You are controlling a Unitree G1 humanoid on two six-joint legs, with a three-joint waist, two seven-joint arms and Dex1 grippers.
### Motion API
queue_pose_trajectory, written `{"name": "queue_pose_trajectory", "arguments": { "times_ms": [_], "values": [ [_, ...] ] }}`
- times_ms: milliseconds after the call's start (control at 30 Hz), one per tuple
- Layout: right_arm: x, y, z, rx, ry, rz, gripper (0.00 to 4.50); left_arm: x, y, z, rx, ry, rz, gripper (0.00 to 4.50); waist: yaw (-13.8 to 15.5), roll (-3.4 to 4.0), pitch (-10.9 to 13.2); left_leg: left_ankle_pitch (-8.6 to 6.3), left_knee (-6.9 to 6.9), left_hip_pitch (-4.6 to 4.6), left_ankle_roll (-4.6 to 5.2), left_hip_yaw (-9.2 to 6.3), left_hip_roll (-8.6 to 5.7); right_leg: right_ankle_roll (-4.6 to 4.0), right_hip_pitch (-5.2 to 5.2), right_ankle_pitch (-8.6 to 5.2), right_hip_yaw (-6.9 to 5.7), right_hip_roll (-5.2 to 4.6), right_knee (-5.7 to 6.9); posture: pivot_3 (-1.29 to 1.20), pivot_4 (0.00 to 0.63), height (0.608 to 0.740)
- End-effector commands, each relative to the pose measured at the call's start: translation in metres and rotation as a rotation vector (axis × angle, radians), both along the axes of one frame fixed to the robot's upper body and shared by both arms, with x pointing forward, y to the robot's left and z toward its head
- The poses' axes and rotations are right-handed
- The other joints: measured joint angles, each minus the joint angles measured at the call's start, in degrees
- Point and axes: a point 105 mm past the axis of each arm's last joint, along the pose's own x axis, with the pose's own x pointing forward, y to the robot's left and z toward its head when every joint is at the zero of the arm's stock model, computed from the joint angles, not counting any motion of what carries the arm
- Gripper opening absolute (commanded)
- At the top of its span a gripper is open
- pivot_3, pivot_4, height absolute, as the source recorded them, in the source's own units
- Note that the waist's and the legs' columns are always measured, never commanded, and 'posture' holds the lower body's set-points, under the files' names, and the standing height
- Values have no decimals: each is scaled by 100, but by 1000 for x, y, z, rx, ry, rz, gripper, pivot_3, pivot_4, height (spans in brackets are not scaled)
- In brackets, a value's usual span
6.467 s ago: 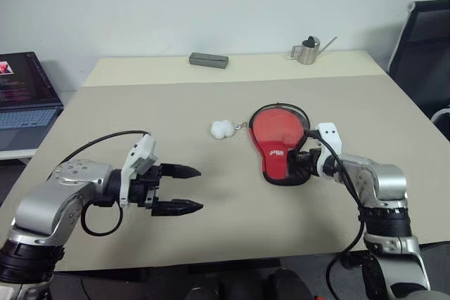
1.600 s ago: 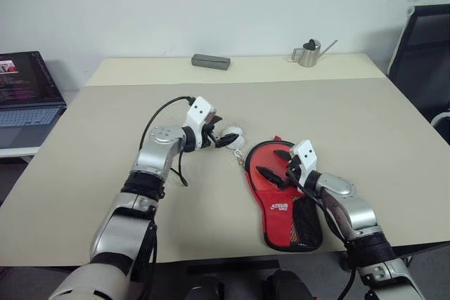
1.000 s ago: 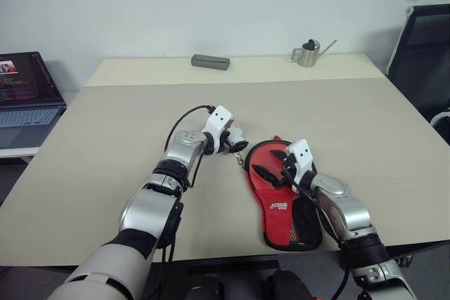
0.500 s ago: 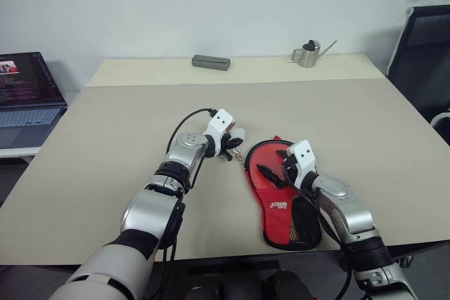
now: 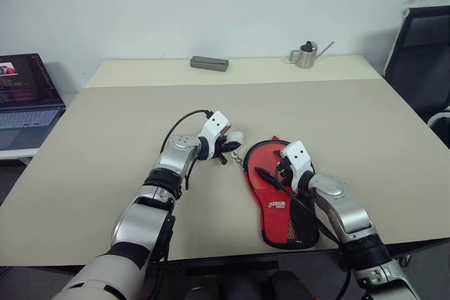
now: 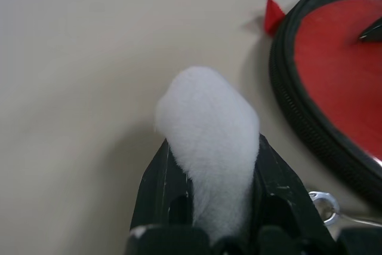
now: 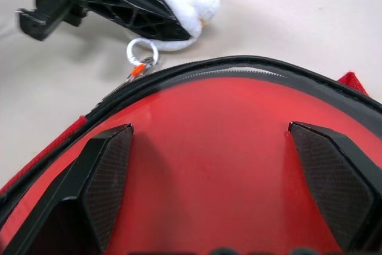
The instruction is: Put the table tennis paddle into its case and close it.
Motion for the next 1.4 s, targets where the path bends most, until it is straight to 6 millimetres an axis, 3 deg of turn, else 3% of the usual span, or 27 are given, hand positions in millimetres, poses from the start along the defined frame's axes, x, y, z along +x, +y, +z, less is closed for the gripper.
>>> {"name": "queue_pose_trajectory", "arguments": {
  "times_ms": [33, 333, 500, 800, 1167, 1400],
  "values": [
    [-12, 6, -45, -78, 154, -16, 4500, 1, -6, 19, 2, -62, -35, 673, -7, -2, -2, 0, 0, 5, 0, -2, 1, 1, 5, -1, 0, 2, 0, 0, 150, 740],
    [-24, 20, -54, -79, 179, -24, 4500, 16, -10, 30, 45, -106, -12, 673, -17, -10, -9, -3, -19, 90, -3, -16, 3, 24, 100, -17, -9, 6, -27, 0, 150, 740],
    [-28, 28, -56, -81, 188, -32, 4500, 22, -11, 31, 70, -121, 8, 673, -37, -15, -12, -5, -29, 94, -7, -16, 4, 25, 98, -17, -7, 6, -32, 0, 150, 740],
    [-32, 29, -60, -83, 203, -81, 4500, 25, -31, 33, 113, -161, -10, 673, -47, -27, -19, -6, -44, 96, -9, -18, 4, 26, 96, -18, -8, 6, -36, 0, 150, 740],
    [-49, 37, -66, -70, 229, -103, 4500, 38, -37, 51, 184, -256, 72, 673, -48, -33, -23, -6, -82, 97, -10, -21, 4, 31, 95, -22, -12, 6, -68, 0, 150, 740],
    [-56, 39, -68, -71, 241, -113, 4500, 41, -56, 67, 148, -298, 96, 673, -42, -35, -24, -14, -89, 91, -19, -25, 3, 33, 98, -23, -16, 6, -97, 0, 150, 740]
  ]
}}
